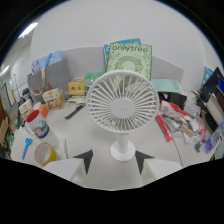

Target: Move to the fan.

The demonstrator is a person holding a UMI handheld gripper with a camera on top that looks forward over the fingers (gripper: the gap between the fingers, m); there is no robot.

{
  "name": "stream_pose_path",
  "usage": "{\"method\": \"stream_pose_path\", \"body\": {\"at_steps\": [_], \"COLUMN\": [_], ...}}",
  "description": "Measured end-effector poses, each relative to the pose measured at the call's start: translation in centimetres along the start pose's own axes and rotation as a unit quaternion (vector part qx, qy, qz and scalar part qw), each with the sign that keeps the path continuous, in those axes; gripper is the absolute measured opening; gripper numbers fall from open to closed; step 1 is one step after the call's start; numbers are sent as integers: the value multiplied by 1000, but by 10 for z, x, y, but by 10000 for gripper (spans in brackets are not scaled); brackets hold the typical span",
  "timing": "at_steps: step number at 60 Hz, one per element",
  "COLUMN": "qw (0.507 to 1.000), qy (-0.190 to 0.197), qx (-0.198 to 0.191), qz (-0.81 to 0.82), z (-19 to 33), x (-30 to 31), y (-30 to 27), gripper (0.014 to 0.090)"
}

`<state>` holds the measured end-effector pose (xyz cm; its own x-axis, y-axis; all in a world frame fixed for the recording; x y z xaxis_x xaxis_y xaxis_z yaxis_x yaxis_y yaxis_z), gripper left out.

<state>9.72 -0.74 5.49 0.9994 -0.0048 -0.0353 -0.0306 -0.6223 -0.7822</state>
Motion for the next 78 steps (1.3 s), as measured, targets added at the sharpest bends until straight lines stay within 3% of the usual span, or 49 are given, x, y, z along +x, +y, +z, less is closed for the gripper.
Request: {"method": "stream_pose_path", "body": {"at_steps": [78], "qw": [1000], "qy": [2], "qx": [-5], "qz": [4], "z": [5], "x": [1], "y": [0], "gripper": [842]}}
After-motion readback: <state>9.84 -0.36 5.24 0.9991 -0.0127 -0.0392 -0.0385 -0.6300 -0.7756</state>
